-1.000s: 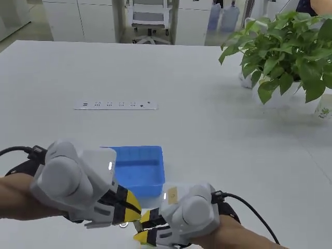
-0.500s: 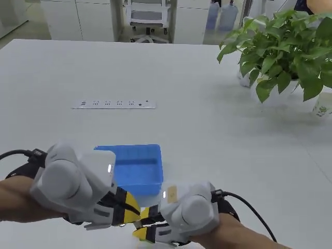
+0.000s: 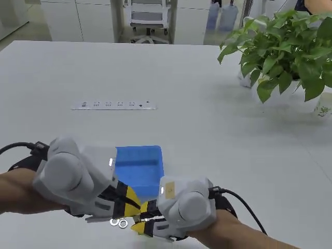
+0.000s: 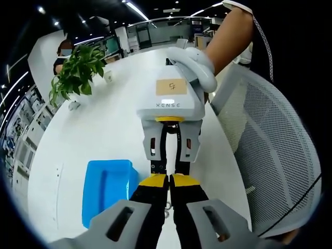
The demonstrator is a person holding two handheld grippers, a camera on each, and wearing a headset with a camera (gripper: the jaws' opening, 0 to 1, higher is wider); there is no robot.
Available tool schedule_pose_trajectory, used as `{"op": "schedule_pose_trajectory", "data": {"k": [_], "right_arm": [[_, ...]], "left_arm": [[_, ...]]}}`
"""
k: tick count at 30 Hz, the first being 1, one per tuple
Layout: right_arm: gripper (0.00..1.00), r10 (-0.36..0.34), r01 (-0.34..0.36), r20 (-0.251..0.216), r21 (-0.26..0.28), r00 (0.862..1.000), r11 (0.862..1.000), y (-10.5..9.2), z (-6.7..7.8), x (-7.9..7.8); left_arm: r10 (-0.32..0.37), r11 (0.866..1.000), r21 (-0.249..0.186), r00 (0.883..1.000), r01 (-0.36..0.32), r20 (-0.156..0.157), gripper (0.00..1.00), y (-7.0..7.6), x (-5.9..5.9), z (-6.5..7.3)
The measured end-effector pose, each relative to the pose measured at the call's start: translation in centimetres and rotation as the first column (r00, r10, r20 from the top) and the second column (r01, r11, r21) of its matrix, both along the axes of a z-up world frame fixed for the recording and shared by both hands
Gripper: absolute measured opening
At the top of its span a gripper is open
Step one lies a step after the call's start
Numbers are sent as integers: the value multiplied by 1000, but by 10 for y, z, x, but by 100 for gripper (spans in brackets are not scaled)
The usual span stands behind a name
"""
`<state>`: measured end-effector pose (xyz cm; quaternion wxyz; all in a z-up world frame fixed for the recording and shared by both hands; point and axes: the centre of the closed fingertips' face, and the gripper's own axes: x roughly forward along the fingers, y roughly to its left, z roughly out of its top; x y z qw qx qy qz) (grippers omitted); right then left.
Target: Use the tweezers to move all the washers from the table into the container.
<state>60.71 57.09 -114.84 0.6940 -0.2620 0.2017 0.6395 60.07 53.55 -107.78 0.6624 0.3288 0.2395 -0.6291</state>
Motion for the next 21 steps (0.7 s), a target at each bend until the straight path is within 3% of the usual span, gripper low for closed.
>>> {"op": "schedule_pose_trajectory", "data": {"k": [13, 16, 21], "right_arm": [[12, -7, 7, 1, -18, 1000, 1000, -2, -7, 5], [13, 6, -4, 35, -39, 999, 999, -3, -8, 6], [15, 1, 0, 32, -42, 999, 999, -5, -9, 6]], "left_arm": [[-10, 1000, 13, 1000, 10, -12, 6, -1, 6, -6], [-16, 1000, 7, 1000, 16, -3, 6, -3, 7, -5], [-13, 1000, 1, 1000, 13, -7, 6, -4, 9, -5]]}}
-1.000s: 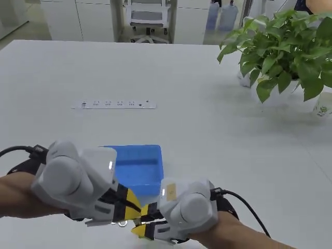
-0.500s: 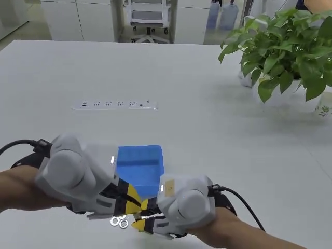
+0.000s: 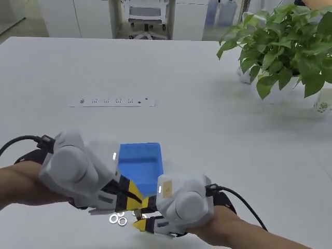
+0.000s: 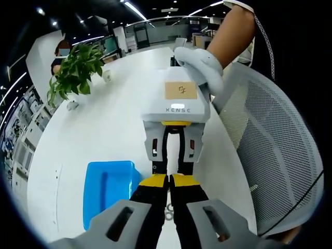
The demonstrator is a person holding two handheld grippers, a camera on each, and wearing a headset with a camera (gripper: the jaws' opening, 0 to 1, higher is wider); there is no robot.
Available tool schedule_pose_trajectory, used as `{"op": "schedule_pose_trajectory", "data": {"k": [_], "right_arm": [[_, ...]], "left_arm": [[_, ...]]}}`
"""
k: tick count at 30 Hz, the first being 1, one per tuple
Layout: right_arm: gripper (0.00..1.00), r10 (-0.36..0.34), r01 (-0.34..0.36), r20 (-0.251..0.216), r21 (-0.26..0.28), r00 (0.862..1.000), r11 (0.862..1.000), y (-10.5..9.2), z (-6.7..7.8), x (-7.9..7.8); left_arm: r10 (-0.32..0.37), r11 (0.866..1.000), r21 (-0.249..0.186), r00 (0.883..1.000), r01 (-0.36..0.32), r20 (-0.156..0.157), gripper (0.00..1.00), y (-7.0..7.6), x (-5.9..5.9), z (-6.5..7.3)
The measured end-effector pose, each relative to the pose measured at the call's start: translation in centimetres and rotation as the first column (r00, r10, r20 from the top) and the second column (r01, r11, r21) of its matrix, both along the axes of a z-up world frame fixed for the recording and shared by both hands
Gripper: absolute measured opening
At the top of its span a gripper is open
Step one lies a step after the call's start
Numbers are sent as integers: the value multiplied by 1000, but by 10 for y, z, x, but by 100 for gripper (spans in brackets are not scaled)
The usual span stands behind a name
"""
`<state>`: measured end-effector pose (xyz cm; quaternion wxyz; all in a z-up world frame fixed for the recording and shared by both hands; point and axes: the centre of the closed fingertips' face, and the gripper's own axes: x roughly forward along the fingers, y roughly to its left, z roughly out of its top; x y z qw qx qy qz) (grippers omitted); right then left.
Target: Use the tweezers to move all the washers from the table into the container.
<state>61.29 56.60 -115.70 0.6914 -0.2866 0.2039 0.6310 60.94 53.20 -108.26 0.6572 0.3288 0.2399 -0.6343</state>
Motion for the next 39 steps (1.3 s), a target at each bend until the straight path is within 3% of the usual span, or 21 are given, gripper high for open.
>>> {"op": "schedule_pose_trajectory", "data": {"k": [17, 24, 30, 39], "right_arm": [[12, -12, 12, 18, -3, 1000, 1000, -1, 0, 3], [15, -30, 30, 10, -2, 1000, 1000, -4, -1, 4], [15, -57, 58, -29, 16, 998, 998, -5, 2, 5], [13, -70, 71, -38, 18, 997, 997, -6, 2, 7]], "left_arm": [[-1, 1000, 16, 1000, 1, 8, 6, 0, 1, -3], [6, 1000, 4, 1000, -6, 1, 6, -3, 5, -1], [21, 1000, -5, 999, -21, -25, 6, -5, 8, -1], [41, 999, -12, 997, -42, -60, 5, -6, 11, -3]]}}
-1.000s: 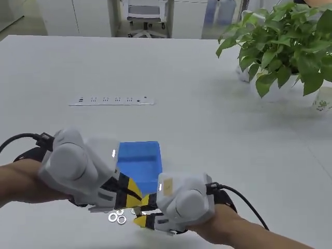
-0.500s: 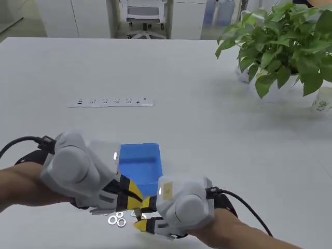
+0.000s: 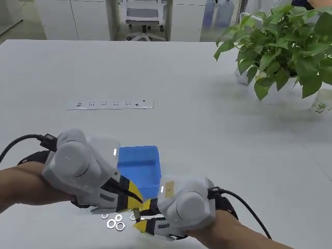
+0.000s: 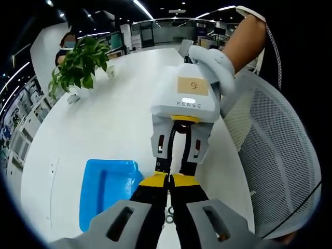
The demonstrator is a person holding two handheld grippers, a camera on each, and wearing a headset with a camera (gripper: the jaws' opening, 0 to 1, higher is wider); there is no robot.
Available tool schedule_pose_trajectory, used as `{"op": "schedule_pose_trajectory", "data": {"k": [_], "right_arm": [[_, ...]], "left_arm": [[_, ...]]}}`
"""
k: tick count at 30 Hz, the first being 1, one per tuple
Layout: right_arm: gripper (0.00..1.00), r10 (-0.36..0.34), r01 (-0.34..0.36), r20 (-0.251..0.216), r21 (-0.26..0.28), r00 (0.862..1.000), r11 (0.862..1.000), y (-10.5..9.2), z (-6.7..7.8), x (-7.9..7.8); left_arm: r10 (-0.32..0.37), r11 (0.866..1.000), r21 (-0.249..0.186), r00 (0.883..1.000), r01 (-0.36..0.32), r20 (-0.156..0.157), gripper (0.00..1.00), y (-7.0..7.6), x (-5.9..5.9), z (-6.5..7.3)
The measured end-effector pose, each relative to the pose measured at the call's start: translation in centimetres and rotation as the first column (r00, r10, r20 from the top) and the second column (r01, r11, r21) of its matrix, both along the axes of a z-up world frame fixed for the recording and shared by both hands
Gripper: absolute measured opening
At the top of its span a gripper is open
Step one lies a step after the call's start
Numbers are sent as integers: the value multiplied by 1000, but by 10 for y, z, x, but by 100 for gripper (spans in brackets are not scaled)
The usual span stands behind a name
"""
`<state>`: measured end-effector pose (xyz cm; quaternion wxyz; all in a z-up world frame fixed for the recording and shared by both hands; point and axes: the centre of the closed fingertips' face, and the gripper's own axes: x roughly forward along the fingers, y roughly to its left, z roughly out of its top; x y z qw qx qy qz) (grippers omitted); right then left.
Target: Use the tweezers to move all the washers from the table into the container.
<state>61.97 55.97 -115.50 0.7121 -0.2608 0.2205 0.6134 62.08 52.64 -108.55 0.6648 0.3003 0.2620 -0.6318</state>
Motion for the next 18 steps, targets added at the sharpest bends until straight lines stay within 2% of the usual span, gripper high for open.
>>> {"op": "schedule_pose_trajectory", "data": {"k": [11, 18], "right_arm": [[10, -28, 29, -41, 3, 999, 1000, -1, -1, -1], [10, -33, 33, -44, -1, 999, 999, -1, -1, -3]], "left_arm": [[-12, 1000, 1, 1000, 12, -1, 5, -2, -3, -1], [-27, 999, 20, 1000, 27, 7, 5, -1, -6, -1]]}}
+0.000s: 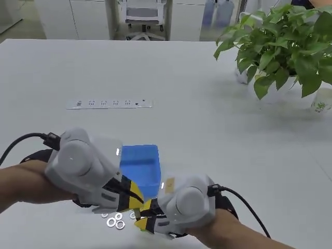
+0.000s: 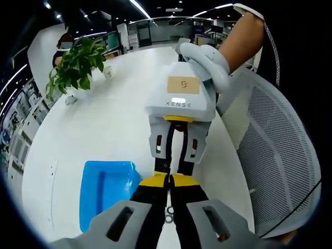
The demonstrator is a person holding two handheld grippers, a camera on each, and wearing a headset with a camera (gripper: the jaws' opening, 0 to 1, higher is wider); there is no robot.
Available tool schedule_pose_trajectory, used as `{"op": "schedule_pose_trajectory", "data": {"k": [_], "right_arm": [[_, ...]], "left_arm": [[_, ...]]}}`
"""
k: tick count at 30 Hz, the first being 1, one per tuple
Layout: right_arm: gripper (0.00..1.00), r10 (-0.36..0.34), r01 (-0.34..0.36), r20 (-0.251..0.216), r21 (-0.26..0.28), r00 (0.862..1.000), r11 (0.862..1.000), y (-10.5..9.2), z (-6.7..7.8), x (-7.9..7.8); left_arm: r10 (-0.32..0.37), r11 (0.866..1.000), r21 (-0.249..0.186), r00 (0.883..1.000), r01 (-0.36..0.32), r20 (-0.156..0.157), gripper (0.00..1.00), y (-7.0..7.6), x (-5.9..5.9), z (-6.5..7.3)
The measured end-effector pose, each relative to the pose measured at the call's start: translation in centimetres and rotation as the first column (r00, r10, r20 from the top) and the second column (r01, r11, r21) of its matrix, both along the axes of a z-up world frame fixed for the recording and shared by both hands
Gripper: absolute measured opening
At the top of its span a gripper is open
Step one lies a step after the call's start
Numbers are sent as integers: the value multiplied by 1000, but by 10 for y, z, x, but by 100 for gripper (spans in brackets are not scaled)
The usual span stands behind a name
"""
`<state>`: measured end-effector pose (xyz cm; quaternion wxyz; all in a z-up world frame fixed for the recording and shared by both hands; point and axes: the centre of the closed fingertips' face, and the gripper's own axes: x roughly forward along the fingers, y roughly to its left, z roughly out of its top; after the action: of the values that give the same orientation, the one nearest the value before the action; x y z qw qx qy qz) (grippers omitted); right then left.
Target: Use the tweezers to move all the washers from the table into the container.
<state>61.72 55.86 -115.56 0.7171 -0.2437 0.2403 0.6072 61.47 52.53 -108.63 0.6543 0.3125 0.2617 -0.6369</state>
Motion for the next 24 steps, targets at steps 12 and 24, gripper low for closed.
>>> {"op": "schedule_pose_trajectory", "data": {"k": [12, 24], "right_arm": [[9, 10, -10, 9, 0, 1000, 1000, -1, 14, -4], [9, 11, -12, 18, 27, 1000, 1000, 5, 45, 2]], "left_arm": [[-24, 1000, 3, 1000, 24, -5, 5, 3, -5, 13], [-19, 1000, -22, 1000, 19, 5, 5, 7, -1, 45]]}}
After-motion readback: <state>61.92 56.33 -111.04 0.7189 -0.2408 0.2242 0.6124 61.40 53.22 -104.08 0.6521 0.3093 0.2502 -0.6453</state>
